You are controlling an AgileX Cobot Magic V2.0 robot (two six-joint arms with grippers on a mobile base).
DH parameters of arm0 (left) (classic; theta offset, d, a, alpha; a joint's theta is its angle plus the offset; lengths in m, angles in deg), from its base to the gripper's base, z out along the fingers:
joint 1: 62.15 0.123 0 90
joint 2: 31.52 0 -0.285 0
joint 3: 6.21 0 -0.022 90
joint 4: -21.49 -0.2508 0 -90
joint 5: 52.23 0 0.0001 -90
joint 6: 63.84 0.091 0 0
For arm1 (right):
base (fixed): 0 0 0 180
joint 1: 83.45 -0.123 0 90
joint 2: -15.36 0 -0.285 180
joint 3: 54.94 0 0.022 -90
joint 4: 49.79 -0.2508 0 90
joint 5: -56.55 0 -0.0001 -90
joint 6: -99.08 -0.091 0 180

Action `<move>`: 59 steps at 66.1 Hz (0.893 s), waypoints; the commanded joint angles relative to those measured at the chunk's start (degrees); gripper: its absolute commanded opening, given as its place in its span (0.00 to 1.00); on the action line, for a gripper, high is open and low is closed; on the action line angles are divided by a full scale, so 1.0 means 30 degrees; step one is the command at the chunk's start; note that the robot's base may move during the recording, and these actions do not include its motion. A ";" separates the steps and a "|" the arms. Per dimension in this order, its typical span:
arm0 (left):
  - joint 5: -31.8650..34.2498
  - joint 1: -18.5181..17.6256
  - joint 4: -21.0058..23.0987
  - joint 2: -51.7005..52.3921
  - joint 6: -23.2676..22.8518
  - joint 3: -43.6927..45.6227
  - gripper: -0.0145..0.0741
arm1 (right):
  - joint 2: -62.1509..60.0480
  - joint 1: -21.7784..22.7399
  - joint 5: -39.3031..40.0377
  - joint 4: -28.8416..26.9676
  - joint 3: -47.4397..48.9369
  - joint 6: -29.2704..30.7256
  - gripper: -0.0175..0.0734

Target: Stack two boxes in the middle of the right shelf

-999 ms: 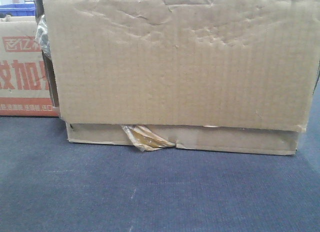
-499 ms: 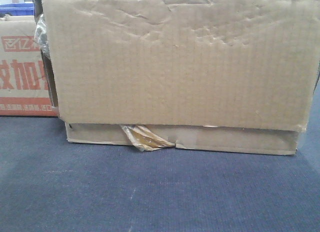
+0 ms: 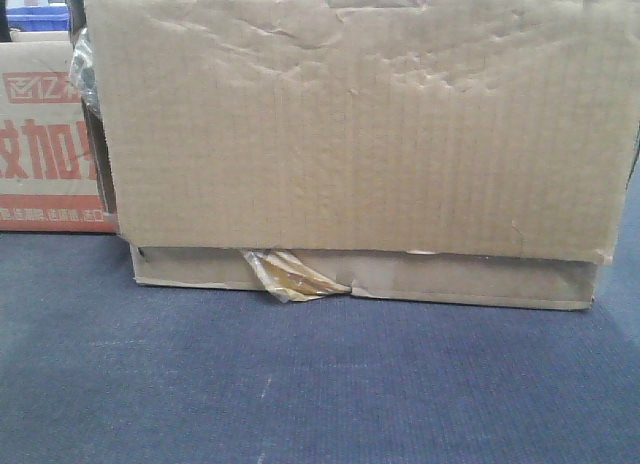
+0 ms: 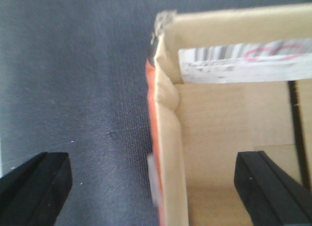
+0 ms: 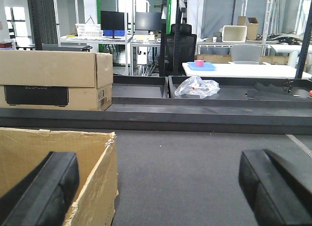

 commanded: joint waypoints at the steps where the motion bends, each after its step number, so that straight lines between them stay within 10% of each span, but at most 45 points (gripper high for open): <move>1: 0.0426 0.0034 0.0077 -0.0288 0.0074 0.0213 0.82 | 0.0140 -0.0035 0.0163 0.0149 0.0122 0.0048 0.82; 23: 0.0125 0.0034 -0.0004 -0.0370 0.0074 0.0213 0.73 | 0.0140 -0.0035 0.0122 0.0149 0.0122 0.0048 0.82; 41: -0.0148 0.0034 -0.1101 -0.0370 0.0074 0.0213 0.03 | 0.0140 -0.0035 0.0122 0.0149 0.0122 0.0048 0.82; 59: -0.0486 0.0157 -0.1866 0.0679 -0.0086 0.0224 0.04 | 0.0140 -0.0035 0.0122 0.0149 0.0122 0.0048 0.82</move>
